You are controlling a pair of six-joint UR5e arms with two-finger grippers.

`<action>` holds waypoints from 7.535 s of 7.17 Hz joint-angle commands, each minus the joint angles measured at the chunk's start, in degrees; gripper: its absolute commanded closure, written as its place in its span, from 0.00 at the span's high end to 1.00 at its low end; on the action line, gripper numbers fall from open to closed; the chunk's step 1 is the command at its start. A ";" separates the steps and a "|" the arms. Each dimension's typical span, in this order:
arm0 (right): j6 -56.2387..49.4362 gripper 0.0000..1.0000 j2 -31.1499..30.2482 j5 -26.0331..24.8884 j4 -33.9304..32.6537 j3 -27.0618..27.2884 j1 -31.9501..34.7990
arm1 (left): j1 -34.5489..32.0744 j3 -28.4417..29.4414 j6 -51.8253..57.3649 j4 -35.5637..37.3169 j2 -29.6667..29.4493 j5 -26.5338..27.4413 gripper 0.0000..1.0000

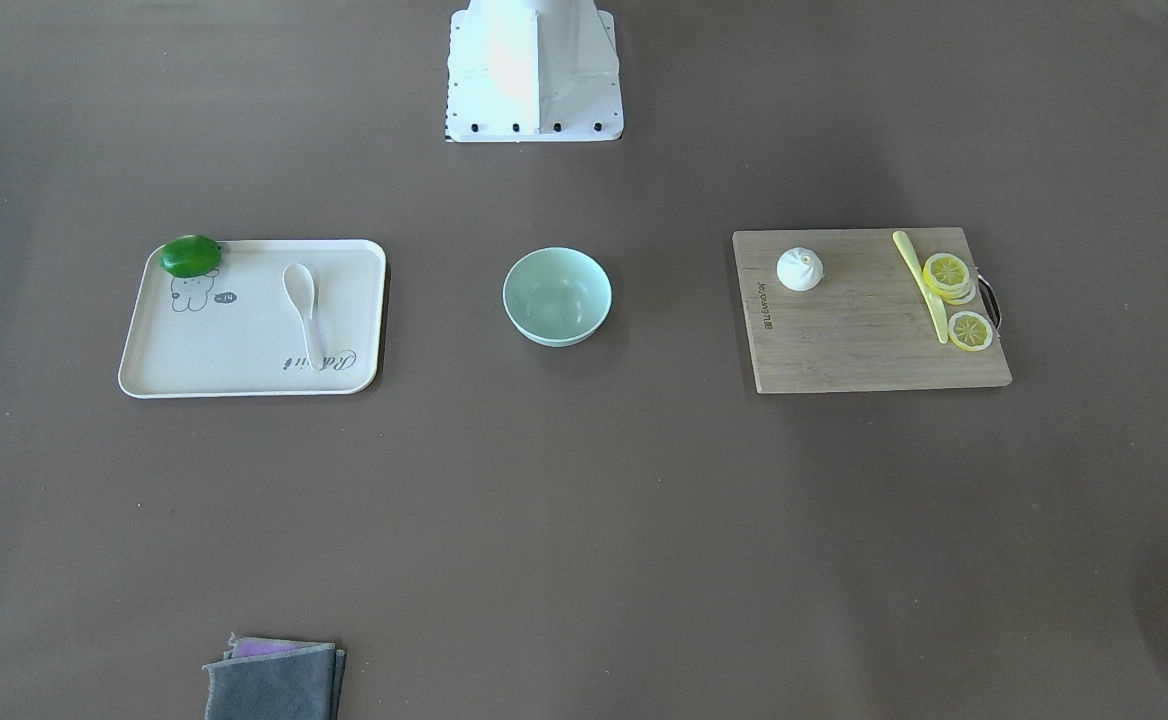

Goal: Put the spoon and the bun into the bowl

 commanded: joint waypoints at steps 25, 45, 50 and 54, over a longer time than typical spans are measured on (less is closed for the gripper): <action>51.42 0.00 20.45 -14.06 3.16 5.20 -47.61 | 25.60 -6.88 -35.29 -0.94 -12.61 -2.97 0.98; 107.87 1.00 28.20 -37.35 1.49 13.90 -57.36 | 47.48 -8.03 -44.69 -2.00 -12.70 6.96 0.59; 106.89 1.00 28.11 -37.00 1.40 13.81 -56.75 | 47.66 -8.37 -45.40 -2.00 -13.67 6.96 0.00; 101.04 1.00 20.85 -34.11 1.49 18.27 -53.68 | 47.66 -10.66 -57.57 -1.82 -27.51 6.52 0.00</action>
